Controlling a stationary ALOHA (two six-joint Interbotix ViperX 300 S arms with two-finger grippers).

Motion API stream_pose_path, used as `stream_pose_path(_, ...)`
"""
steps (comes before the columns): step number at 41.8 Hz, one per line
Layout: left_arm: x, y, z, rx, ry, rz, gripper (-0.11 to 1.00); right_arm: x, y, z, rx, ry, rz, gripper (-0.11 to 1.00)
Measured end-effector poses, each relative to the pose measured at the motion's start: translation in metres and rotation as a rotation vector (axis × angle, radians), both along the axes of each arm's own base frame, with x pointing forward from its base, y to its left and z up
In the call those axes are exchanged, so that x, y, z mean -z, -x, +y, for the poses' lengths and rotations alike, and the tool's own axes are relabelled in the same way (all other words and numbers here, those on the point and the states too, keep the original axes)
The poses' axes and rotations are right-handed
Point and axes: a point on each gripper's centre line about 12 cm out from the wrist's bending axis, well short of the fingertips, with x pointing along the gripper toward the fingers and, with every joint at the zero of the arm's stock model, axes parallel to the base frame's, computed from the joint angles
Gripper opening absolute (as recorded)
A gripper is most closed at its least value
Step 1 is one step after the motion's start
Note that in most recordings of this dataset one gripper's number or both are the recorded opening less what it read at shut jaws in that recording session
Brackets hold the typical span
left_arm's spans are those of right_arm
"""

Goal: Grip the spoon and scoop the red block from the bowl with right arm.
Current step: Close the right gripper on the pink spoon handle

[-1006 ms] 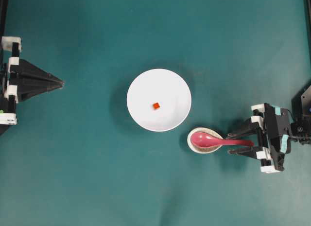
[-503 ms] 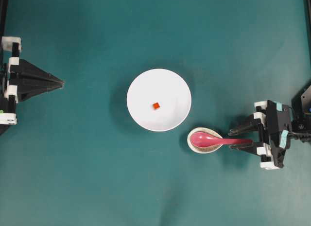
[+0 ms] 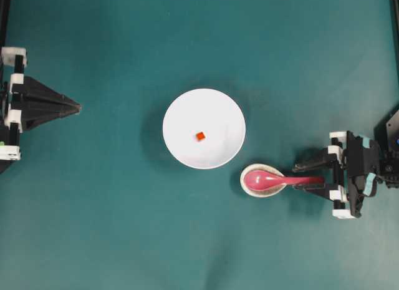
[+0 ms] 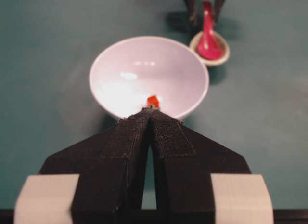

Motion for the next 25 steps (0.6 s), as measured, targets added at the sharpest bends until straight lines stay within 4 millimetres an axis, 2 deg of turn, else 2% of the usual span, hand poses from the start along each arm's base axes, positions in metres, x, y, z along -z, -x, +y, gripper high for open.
stream_pose_path(25, 0.0017, 0.0007, 0.0000, 0.000, 0.000, 0.012, 0.00, -0.0023, 0.0008, 0.0020, 0.009, 0.007, -0.038, 0.50)
